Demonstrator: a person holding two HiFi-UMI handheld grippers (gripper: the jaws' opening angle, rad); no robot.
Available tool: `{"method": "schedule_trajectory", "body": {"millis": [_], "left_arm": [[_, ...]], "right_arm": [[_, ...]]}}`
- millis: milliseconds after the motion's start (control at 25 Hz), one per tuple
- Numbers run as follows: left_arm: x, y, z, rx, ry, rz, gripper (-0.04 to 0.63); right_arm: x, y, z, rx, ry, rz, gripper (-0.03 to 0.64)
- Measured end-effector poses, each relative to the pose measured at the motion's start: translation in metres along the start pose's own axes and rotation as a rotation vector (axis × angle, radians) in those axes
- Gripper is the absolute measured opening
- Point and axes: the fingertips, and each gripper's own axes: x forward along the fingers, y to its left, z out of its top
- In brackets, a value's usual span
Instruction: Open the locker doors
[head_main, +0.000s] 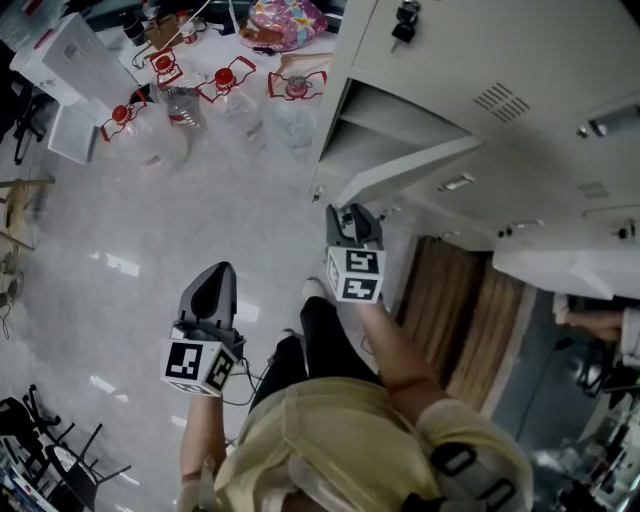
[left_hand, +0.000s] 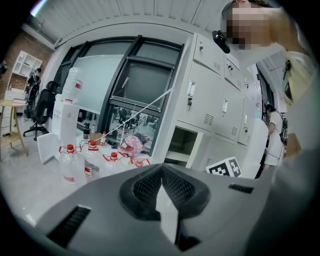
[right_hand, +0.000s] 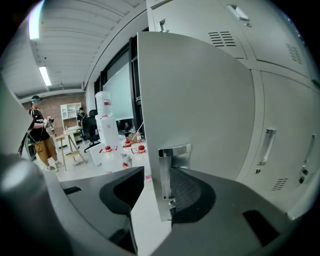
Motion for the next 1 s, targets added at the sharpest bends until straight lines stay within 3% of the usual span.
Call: {"method": "schedule_trajectory", "body": {"millis": [560, 1000], "left_arm": [[-0.005, -0.054, -0.010, 0.054, 0.008, -0.116, 0.003], [-0.005, -0.087, -0.015, 0.100, 0.022, -0.209, 0.003]], "right_arm": [[-0.056, -0.023, -0.032, 0.043, 0.006, 0.009, 0.158], [-0.095, -0.051, -0.056, 0.086, 0.019, -0.037, 0.152]]}}
